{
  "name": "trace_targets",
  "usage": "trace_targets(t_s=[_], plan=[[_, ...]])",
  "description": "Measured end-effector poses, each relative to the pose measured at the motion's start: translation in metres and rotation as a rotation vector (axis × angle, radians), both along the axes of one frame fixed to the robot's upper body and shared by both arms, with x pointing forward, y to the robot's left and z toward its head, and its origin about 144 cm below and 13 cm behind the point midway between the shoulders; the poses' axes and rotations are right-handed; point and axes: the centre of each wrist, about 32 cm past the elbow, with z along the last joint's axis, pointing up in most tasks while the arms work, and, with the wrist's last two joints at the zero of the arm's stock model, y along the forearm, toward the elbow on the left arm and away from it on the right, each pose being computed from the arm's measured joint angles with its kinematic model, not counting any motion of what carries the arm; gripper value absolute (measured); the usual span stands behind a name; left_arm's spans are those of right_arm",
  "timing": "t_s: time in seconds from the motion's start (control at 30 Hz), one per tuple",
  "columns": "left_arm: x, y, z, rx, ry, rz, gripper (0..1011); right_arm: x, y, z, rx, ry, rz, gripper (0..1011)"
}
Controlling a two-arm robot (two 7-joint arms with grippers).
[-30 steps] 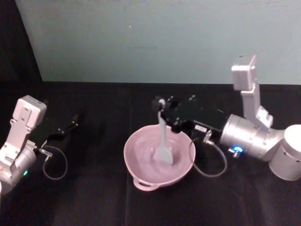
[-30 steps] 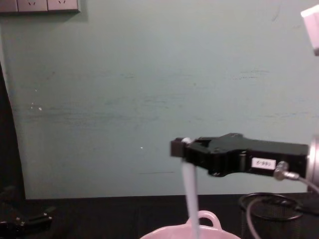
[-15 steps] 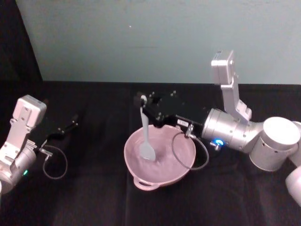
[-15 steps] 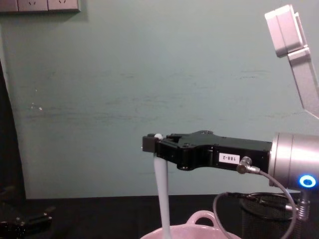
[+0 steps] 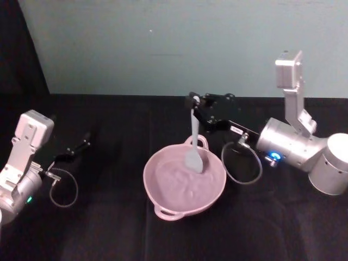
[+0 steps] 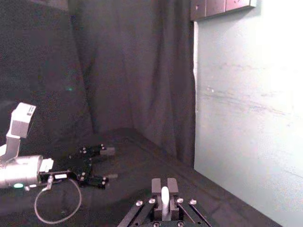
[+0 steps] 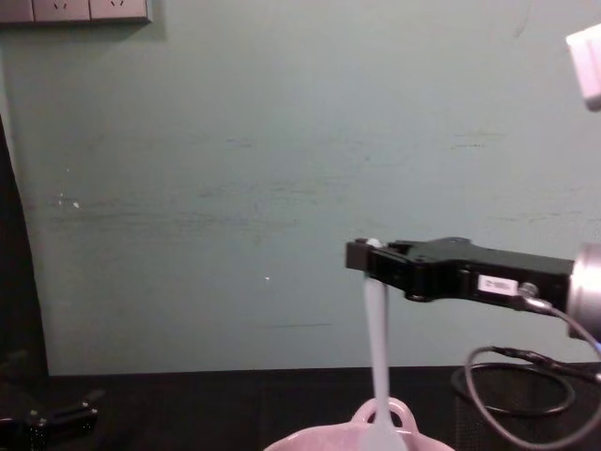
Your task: Use the one hand to pick up the spoon and stir the clear water in the bowl.
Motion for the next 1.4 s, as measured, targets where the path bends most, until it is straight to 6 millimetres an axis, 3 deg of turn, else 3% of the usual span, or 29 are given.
trace_targets(t_s=[0.3, 0.67, 0.87, 1.03, 1.13, 1.4], plan=[[0.0, 0.0, 0.0, 0.0, 0.0, 0.0, 1005, -0.023, -0.005, 0.001, -0.01, -0.004, 0.008, 84], [0.0, 0.0, 0.0, 0.0, 0.0, 0.0, 1005, -0.035, 0.029, 0.001, 0.03, -0.005, 0.112, 84], [0.0, 0.0, 0.0, 0.0, 0.0, 0.0, 1005, -0.035, 0.032, 0.004, 0.061, -0.018, 0.116, 84], [0.0, 0.0, 0.0, 0.0, 0.0, 0.0, 1005, -0.036, 0.026, 0.016, 0.078, -0.056, 0.099, 84], [0.0, 0.0, 0.0, 0.0, 0.0, 0.0, 1005, -0.037, 0.013, 0.036, 0.094, -0.1, 0.07, 84], [0.0, 0.0, 0.0, 0.0, 0.0, 0.0, 1005, -0.039, -0.02, 0.063, 0.114, -0.108, -0.003, 84]])
